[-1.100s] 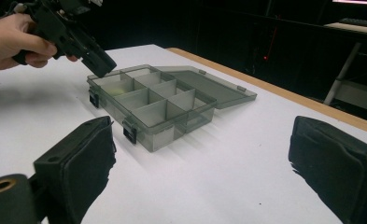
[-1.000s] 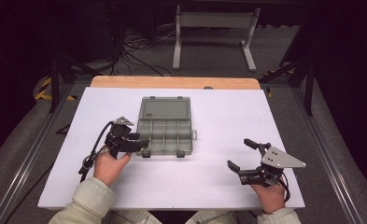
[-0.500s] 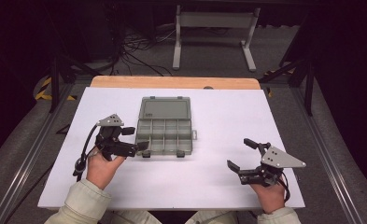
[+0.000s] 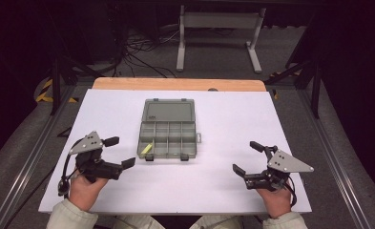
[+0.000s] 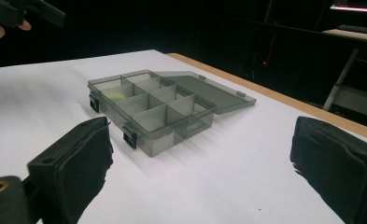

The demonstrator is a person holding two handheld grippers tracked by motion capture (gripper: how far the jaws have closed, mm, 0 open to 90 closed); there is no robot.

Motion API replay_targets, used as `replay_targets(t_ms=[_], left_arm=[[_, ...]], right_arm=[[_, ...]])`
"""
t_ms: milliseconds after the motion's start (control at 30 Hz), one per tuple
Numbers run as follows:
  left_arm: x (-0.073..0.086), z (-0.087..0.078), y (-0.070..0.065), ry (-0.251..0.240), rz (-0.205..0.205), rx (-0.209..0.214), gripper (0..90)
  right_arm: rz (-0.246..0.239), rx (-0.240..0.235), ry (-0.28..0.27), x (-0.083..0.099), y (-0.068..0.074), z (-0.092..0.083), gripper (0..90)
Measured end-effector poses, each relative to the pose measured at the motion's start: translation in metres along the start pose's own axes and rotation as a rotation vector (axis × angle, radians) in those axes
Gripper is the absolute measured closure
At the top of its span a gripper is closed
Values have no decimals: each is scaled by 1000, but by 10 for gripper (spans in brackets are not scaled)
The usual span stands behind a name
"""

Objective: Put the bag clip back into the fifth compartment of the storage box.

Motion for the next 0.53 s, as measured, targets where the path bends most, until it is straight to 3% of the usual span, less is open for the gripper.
replay_targets(t_ms=[33,100,133,333,533], left_arm=[[0,0,0,0,0,0,29],[9,-15,-3,-102,36,-22,28],[12,-19,-4,-127,44,-20,25],[30,-43,-11,-243,126,-86,19],[45,-50,-5,-283,127,-109,19]], right_arm=[[0,3,-2,0,0,0,54],[-4,5,-6,0,0,0,49],[2,6,-5,0,0,0,45],[1,10,-25,1,-1,-1,30],[3,12,-32,2,-2,0,24]])
Point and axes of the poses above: each handheld gripper's, and its own axes: z roughly forward along the jaws, x roughly out of its underside, y roughly to its left, the point moved 5 cm from there along z, roughly forward along the jaws, and after that the axes turned 10 degrees about x, right-handed, at the moved point
